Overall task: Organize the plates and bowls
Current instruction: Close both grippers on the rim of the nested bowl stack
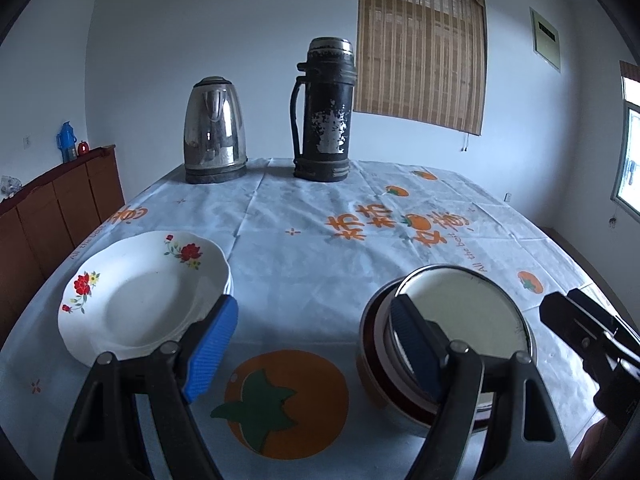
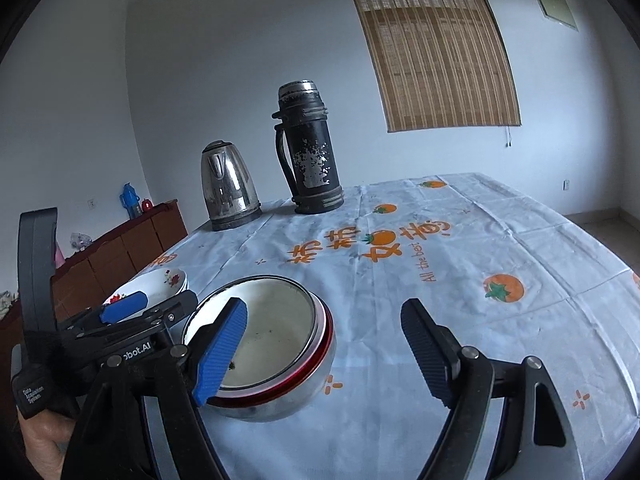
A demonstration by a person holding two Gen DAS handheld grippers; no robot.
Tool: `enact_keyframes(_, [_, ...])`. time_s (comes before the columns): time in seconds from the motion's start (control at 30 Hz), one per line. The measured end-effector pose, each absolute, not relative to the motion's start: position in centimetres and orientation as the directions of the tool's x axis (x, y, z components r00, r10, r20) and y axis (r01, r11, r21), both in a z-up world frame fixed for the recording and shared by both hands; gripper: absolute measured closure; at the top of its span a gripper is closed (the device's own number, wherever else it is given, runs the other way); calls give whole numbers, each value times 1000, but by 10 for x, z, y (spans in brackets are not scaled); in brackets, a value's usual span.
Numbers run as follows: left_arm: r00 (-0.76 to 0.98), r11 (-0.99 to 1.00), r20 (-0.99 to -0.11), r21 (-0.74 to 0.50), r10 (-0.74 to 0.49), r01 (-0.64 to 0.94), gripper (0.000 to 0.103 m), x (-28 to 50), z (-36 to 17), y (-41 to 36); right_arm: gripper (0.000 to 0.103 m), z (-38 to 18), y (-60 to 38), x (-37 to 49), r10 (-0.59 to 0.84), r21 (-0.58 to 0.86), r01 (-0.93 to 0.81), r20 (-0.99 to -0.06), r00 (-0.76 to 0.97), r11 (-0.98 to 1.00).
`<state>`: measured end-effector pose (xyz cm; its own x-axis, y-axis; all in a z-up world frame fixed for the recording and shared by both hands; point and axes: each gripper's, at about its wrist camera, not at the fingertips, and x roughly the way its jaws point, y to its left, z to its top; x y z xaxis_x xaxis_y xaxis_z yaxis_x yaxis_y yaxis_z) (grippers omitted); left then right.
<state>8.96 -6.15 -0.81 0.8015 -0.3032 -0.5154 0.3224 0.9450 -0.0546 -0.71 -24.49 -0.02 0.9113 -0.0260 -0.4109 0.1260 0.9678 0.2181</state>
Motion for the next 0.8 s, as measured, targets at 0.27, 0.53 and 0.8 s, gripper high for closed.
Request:
enact_keyframes(0.27, [759,934,-555,-111,-341,339,23,97,-12,-63,22,-2,-247,4,-13,220,119,-433,901,968])
enact_keyframes(0.53, [747,934,-574,-97,-334,343,23,98,-14,-70,22,-5,-250,12,-23,217,136,-456,890,967])
enact_keyframes(0.8, [719,945,-634,-62,-286,321,23,108,-20,-80,23,-15,-247,26,0,206,126,-522,853,970])
